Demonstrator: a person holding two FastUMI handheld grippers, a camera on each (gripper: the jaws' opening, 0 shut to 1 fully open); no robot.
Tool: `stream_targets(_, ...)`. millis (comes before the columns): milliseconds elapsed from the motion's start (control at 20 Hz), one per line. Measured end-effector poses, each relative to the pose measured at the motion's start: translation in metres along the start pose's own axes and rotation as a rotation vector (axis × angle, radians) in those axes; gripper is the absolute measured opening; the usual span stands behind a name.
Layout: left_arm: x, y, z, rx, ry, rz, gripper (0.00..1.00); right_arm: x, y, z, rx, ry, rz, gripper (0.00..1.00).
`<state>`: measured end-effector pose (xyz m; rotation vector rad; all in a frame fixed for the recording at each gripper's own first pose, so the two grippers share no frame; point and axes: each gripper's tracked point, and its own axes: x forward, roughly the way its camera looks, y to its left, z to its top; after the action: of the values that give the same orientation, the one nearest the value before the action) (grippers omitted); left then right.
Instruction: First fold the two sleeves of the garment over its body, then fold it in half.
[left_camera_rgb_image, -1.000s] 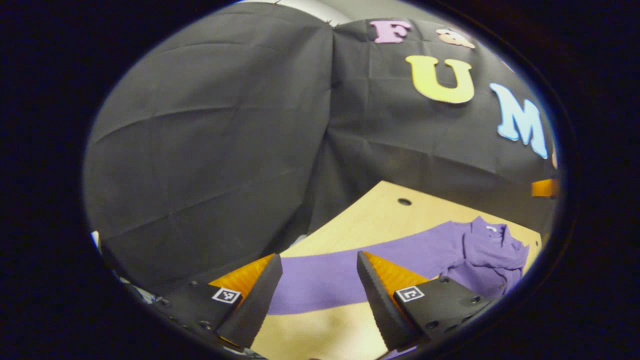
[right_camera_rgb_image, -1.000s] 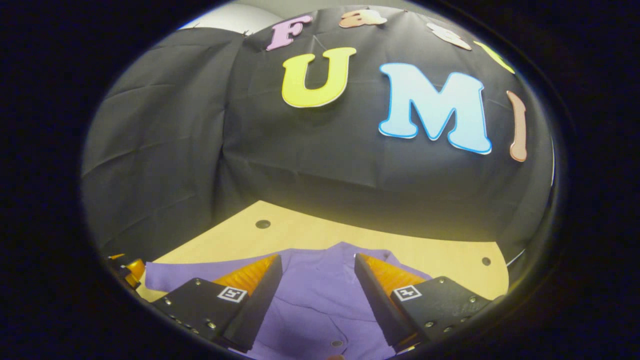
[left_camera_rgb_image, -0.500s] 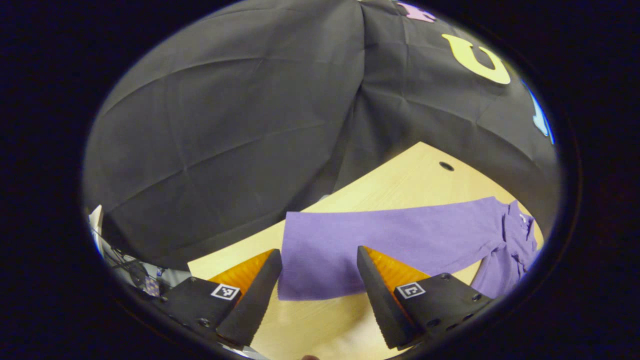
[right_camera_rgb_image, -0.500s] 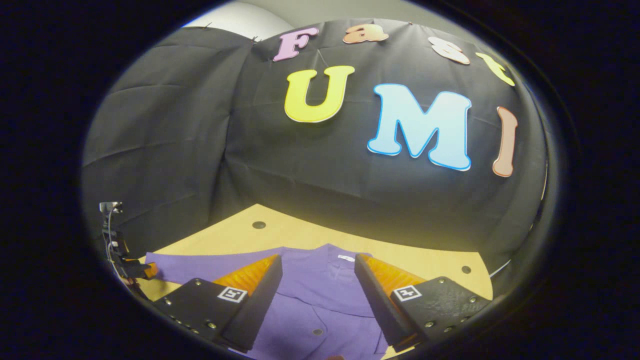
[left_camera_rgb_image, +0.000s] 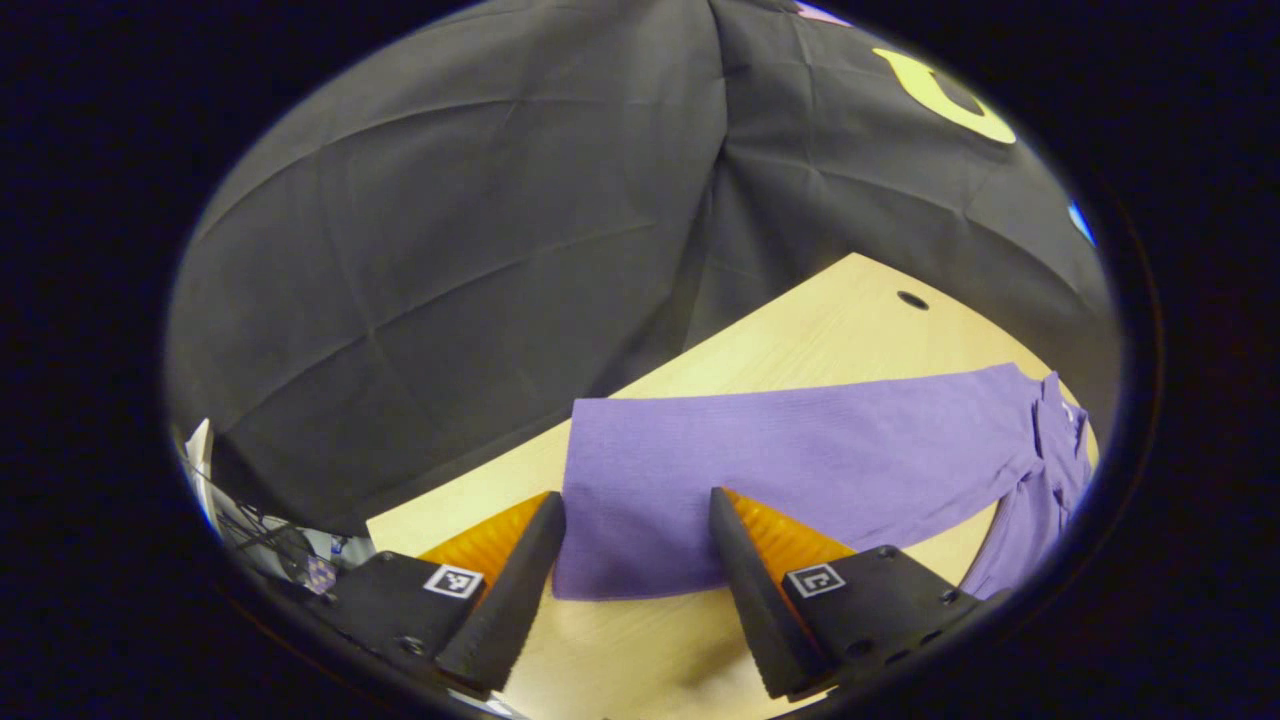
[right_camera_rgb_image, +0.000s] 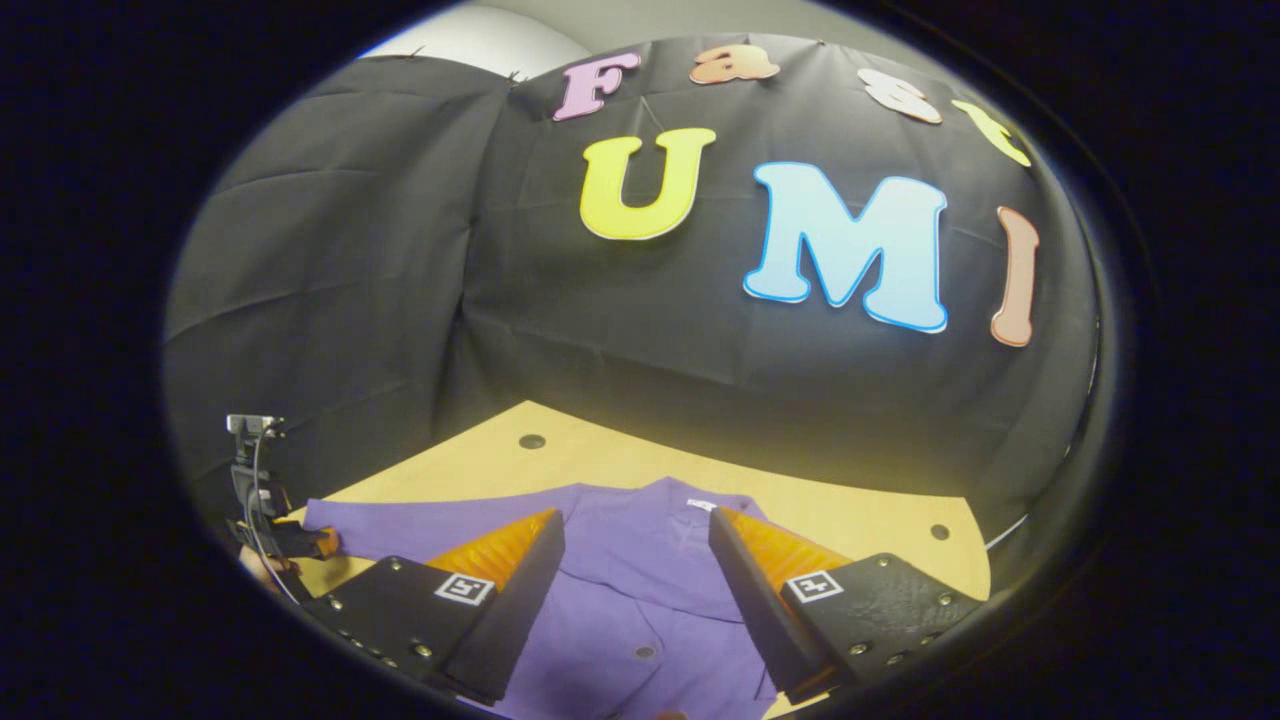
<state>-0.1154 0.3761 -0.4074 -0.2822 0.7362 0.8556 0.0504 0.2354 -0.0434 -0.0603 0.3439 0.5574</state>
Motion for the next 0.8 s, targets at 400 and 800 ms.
stream_targets(400,0.001,-0.026,0.012,0.028,-0.028,-0.049,0.16,-0.010,-0.003,-0.014,0.040,0.024,0.009,0.90)
stream_targets(800,-0.008,-0.035,0.025,-0.055,-0.005,-0.107,0.07,-0.028,-0.037,-0.024,0.057,0.023,-0.060,0.90)
